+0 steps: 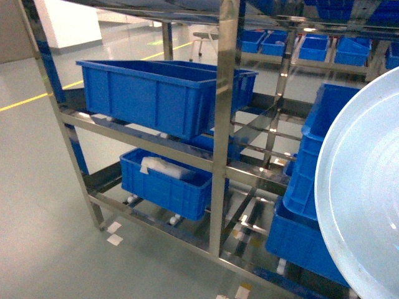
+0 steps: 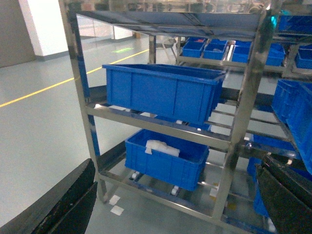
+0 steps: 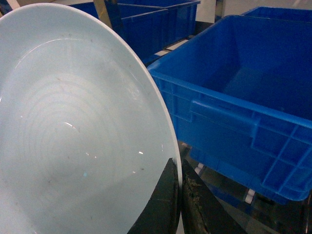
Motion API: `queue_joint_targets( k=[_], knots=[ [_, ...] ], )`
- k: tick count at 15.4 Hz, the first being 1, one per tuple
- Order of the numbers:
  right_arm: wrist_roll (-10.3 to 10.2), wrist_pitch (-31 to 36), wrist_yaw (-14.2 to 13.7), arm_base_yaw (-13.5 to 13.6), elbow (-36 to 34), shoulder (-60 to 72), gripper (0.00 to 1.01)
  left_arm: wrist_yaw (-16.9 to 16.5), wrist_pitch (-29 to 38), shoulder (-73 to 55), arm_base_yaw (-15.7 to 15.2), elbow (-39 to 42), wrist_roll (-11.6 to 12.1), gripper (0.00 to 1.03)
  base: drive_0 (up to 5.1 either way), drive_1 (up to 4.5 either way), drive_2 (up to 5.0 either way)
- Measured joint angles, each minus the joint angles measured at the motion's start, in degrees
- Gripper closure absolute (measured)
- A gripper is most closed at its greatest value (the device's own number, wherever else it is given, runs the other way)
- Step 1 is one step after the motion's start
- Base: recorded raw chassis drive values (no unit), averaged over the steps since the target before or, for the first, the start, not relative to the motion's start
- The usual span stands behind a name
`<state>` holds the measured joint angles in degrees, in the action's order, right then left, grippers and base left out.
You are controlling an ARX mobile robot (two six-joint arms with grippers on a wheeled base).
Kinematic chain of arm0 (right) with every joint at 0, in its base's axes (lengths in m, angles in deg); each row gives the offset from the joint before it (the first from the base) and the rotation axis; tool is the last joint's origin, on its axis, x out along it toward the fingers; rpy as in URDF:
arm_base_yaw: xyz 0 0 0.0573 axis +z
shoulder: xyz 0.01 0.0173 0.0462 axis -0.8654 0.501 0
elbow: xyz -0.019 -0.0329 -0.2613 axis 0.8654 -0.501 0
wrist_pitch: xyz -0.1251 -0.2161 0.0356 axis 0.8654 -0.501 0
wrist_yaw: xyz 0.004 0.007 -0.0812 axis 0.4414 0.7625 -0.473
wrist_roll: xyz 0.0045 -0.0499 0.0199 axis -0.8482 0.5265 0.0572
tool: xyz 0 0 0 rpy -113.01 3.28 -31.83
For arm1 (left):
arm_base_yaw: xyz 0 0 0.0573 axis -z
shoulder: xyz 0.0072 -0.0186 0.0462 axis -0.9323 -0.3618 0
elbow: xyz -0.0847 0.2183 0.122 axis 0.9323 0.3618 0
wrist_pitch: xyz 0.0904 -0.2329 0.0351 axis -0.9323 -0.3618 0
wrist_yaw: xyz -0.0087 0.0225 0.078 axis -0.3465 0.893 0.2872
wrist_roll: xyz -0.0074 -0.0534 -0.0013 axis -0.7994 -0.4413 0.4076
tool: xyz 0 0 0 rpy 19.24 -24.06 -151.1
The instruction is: Place blue tray on left shelf second layer neatly
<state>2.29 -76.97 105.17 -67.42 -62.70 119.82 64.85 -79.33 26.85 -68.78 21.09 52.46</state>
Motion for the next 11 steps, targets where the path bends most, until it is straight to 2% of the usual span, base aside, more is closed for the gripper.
queue_joint_targets(
  k=[11],
  knots=[
    [0.00,0.00,-0.02,-0.02,0.00,-0.28,0.99,-0.02,0.00,0.00,0.00,0.00,0.00,0.05,-1.6,-1.61,-1.6]
  ],
)
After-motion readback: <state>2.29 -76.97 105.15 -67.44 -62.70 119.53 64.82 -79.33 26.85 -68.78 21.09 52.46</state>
